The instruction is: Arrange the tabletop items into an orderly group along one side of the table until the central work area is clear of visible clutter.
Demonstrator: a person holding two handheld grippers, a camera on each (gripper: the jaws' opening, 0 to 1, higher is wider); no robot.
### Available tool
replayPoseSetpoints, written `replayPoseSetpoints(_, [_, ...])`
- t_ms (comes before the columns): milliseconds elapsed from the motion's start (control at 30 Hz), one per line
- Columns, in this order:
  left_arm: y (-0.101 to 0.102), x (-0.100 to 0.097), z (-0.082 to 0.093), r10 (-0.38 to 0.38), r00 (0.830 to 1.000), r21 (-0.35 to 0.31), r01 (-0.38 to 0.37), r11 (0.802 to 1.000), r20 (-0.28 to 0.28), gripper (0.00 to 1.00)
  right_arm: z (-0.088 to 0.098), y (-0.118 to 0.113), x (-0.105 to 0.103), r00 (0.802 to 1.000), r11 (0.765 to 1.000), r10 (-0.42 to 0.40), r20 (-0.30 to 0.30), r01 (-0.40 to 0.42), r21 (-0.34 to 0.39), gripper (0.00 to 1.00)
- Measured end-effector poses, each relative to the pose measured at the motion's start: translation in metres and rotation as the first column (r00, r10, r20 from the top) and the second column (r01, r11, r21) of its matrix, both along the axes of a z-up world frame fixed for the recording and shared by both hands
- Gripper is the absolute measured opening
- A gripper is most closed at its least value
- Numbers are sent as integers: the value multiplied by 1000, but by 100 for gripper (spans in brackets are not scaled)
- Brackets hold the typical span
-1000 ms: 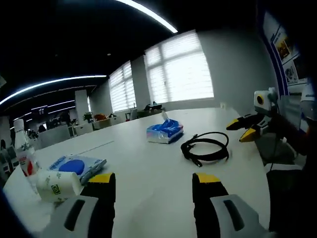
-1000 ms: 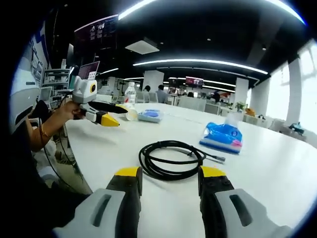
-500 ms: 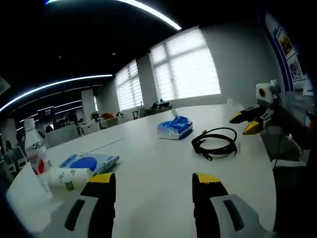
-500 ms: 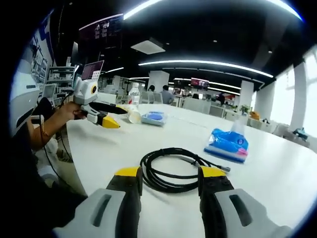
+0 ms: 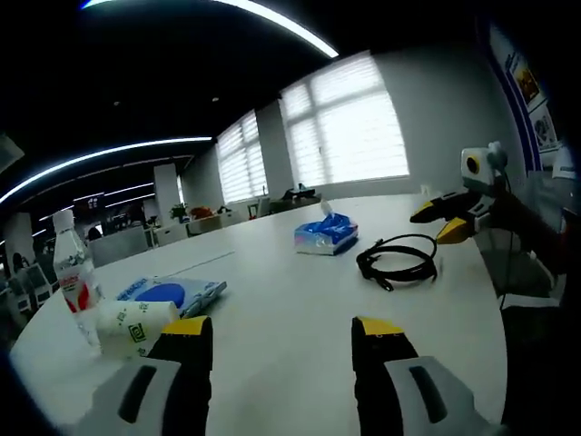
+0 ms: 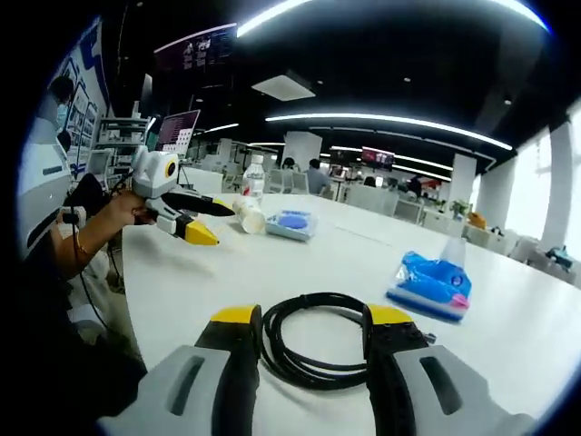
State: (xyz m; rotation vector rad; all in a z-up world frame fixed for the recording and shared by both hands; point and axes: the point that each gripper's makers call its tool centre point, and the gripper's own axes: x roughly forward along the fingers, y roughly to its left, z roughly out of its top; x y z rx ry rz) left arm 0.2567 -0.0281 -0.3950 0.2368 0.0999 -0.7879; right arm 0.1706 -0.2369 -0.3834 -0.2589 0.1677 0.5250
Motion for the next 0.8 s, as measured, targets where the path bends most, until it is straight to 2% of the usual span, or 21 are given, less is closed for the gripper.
replayPoseSetpoints(133, [7,4,4,23,1000,-3,-23,1000,15,61,5,10,12,999,999,34,3,-34,-25,42])
replayPoseSetpoints(400, [18,19,2,63,998,43,-64,997,31,57,18,20,28,997,996,78,25,-77,-50,42])
replayPoseSetpoints(467, [22,22,3,82,995,80,-87,993,63,56,19,22,29,996,994,87,25,-86,-61,42])
replayPoseSetpoints(600, [24,25,3,92,992,116,-101,988,84,56,19,26,30,994,992,111,19,-110,-63,42])
replayPoseSetpoints(800, [23,27,7,89,991,129,-101,986,97,56,19,30,33,991,988,133,17,-131,-76,40])
